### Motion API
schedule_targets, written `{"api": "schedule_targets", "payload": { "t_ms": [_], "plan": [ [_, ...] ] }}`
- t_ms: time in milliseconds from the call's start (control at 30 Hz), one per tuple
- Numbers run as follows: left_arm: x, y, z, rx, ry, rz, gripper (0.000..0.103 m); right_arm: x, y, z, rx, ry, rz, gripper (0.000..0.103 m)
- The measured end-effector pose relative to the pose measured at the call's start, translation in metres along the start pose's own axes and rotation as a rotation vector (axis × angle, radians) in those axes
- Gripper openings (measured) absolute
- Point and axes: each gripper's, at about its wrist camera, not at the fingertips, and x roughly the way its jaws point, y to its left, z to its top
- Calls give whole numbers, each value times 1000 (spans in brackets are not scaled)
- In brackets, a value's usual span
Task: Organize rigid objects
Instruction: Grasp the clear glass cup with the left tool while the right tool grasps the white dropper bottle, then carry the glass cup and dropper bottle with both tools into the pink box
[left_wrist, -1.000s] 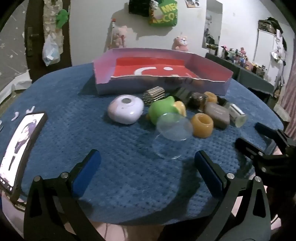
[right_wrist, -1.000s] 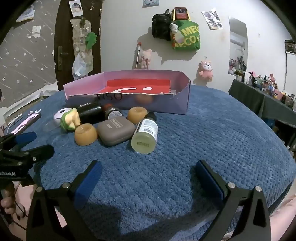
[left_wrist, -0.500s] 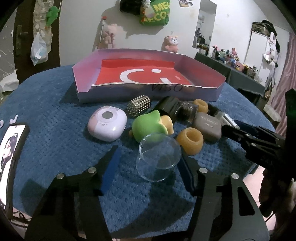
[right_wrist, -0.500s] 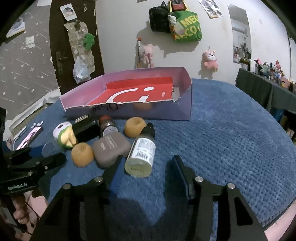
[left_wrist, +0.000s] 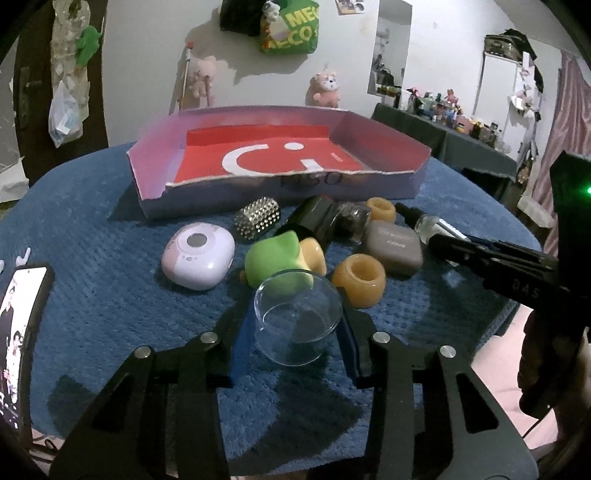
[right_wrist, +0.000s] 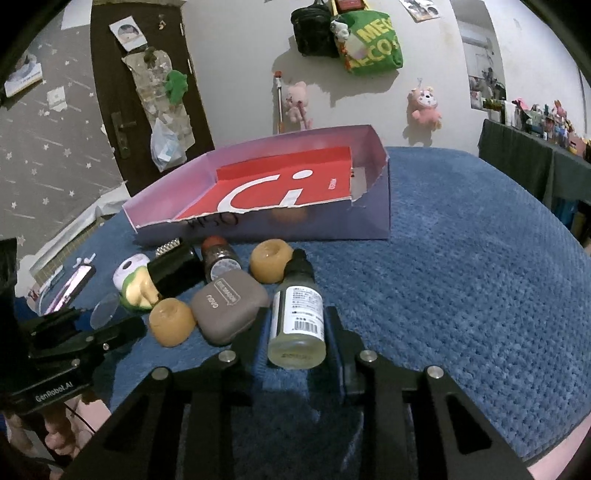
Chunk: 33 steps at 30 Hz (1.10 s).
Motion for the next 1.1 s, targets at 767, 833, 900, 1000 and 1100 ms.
{"api": "schedule_targets", "payload": {
  "t_ms": [767, 833, 900, 1000, 1100],
  "plan": [
    [-7, 24, 56, -17, -99, 2, 37, -17, 22, 42, -62, -74, 97, 30],
    [-7, 25, 63, -20, -108, -2, 37, -15, 23, 48, -68, -81, 102, 30],
    [-6, 27, 72, -18, -122, -4, 37, -13, 24, 54, -73, -82, 104, 30],
    [-3, 28, 84, -18, -132, -5, 37, -10, 24, 61, -72, -82, 112, 30],
    [0, 29, 95, -20, -137, -11, 37, -5, 23, 68, -73, -78, 110, 30]
  ]
}}
